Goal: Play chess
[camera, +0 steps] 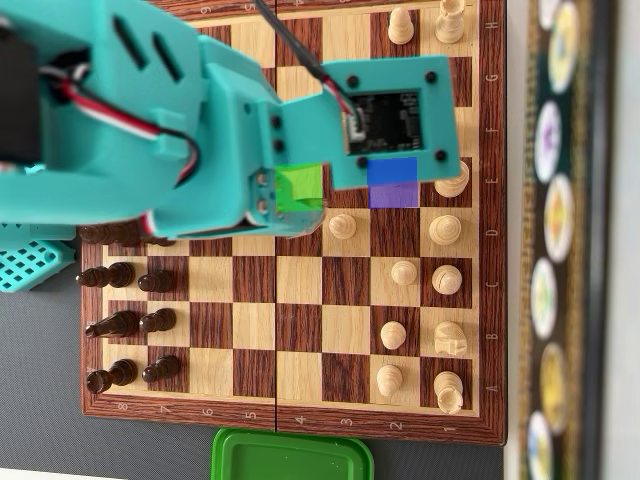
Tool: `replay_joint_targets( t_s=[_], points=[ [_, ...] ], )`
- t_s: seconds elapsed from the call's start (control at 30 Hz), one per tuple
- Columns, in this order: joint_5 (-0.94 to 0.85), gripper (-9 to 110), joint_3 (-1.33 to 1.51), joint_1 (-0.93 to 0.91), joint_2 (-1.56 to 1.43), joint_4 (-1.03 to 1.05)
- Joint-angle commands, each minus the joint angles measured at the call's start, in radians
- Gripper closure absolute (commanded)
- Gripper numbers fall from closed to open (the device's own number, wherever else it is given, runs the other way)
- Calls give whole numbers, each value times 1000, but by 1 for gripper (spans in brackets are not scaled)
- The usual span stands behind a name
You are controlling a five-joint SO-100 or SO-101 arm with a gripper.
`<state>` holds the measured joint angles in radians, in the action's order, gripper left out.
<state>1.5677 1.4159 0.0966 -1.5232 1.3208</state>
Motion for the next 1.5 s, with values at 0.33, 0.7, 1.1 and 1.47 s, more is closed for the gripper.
replay_joint_targets(
  t_s=[0.33,0.7,1.1,1.47],
  points=[
    [5,87,-181,2,170,-5],
    [6,87,-285,14,296,-6],
    [6,87,-360,34,373,-6],
    [6,87,-370,34,385,-8]
  ],
)
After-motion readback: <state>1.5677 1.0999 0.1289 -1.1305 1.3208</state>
